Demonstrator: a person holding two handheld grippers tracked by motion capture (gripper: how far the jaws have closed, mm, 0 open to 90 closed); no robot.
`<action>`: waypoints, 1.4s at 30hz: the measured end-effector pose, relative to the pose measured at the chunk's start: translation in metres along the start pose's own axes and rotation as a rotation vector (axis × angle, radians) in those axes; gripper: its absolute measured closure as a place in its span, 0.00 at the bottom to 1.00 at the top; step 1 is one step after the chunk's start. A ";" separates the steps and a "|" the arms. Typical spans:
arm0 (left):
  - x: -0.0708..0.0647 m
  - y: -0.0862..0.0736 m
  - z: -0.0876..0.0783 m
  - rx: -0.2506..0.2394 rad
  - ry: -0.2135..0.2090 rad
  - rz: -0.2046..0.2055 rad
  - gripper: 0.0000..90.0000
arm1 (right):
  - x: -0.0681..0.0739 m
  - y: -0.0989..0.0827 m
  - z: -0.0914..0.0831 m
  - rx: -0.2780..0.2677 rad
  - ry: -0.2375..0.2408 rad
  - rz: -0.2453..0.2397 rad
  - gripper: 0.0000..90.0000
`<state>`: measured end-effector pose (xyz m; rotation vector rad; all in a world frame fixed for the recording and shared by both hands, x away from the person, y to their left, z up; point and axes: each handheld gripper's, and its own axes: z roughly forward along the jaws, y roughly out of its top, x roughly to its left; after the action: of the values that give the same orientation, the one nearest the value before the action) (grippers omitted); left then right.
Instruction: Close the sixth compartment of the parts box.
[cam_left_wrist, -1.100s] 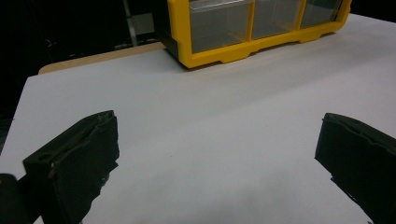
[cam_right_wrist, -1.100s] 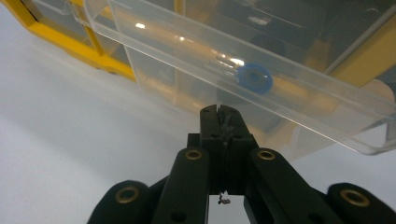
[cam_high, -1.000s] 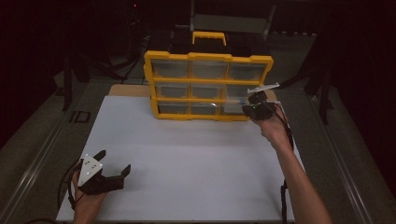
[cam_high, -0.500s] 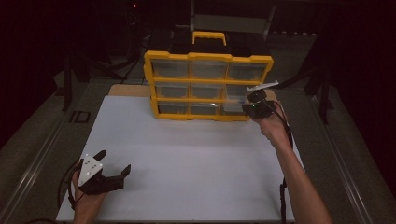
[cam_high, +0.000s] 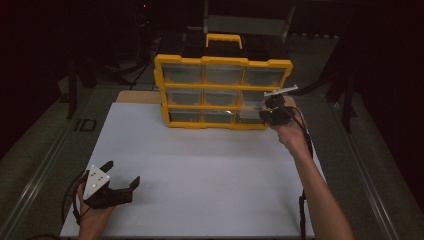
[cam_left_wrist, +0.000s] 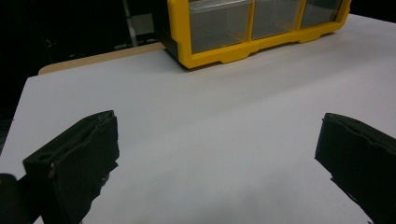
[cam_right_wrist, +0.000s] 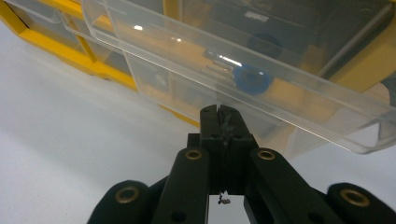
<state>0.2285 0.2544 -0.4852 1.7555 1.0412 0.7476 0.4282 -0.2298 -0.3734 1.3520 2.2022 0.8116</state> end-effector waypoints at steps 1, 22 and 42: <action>0.000 0.000 0.000 -0.001 0.000 0.000 0.00 | 0.000 0.000 0.000 0.000 0.000 -0.001 0.99; 0.001 0.000 0.000 0.001 0.003 -0.002 0.00 | -0.004 0.004 0.003 -0.006 -0.006 0.021 0.99; 0.001 0.000 0.002 0.004 0.002 -0.004 0.00 | -0.008 0.003 0.006 -0.010 -0.012 0.043 0.99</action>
<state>0.2302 0.2545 -0.4856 1.7562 1.0479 0.7456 0.4371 -0.2349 -0.3751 1.4007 2.1643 0.8265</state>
